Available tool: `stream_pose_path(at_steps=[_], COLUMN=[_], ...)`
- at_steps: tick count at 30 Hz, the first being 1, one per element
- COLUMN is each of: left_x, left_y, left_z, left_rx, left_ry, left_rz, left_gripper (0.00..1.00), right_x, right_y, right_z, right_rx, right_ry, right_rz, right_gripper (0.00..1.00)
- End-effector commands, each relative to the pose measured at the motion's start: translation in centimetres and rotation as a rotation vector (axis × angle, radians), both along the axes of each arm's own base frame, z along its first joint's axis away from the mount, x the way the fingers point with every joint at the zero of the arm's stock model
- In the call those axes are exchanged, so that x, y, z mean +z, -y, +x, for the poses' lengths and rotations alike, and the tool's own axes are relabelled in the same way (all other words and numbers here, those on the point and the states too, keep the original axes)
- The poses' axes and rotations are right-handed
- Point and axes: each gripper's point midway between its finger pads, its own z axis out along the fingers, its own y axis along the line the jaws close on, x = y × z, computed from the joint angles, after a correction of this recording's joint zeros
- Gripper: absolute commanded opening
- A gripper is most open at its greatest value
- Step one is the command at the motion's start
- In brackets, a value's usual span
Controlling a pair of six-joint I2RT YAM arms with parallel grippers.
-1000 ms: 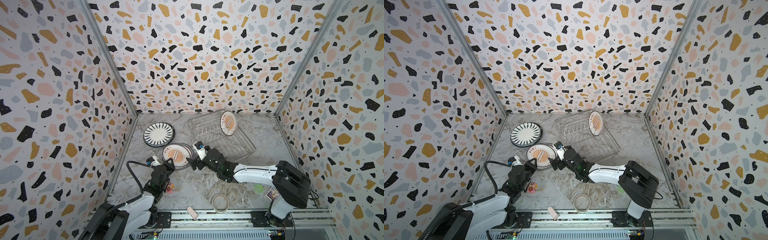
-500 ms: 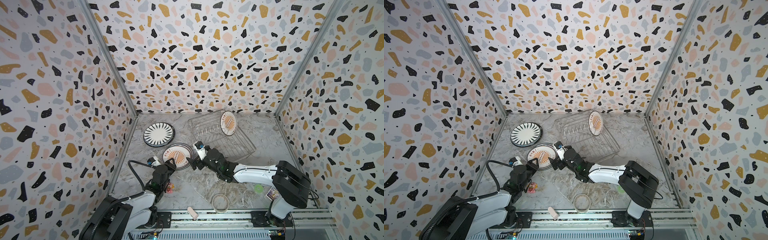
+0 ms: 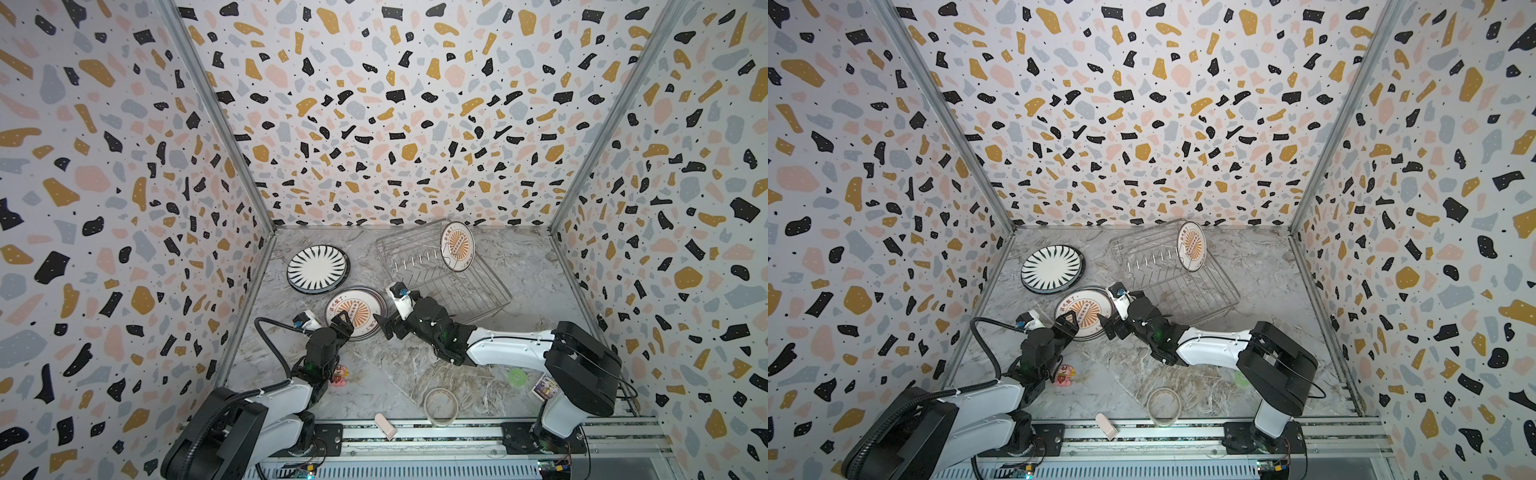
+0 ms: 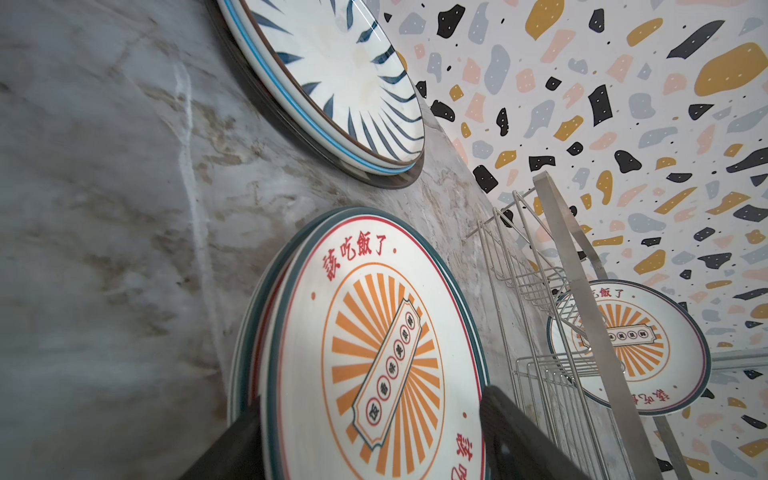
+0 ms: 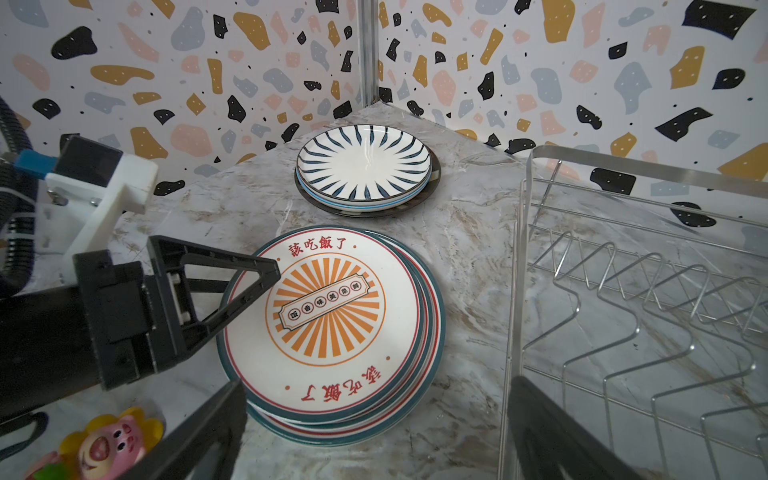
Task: Unload the plates from the dish rack
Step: 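Withdraw the left gripper while the right gripper reaches toward the last rack plate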
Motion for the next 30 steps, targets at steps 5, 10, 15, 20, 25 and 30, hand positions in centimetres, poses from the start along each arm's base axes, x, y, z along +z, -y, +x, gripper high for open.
stream_pose_path(at_steps=[5, 10, 15, 20, 25, 30], left_x=[1.4, 1.6, 1.7, 2.8, 5.2, 8.9], left_y=[-0.8, -0.8, -1.1, -1.3, -1.7, 0.2], left_z=[0.6, 0.6, 0.5, 0.5, 0.0, -0.4], left_rx=[0.046, 0.042, 0.058, 0.061, 0.059, -0.066], left_ry=[0.051, 0.059, 0.058, 0.078, 0.165, 0.314], left_rz=[0.026, 0.026, 0.035, 0.049, 0.065, 0.073], left_gripper=[0.84, 0.85, 0.99, 1.00, 1.00, 1.00], right_x=[2.2, 2.3, 3.0, 4.3, 7.0, 8.8], right_y=[0.3, 0.4, 0.9, 2.0, 4.9, 8.9], right_z=[0.1, 0.1, 0.1, 0.0, -0.1, 1.3], right_rx=[-0.014, -0.018, -0.035, -0.062, -0.133, -0.205], right_ry=[0.026, 0.028, 0.043, 0.069, 0.134, 0.141], right_rz=[0.044, 0.044, 0.061, 0.087, 0.147, 0.192], right_gripper=[0.98, 0.98, 0.98, 0.98, 0.99, 0.99])
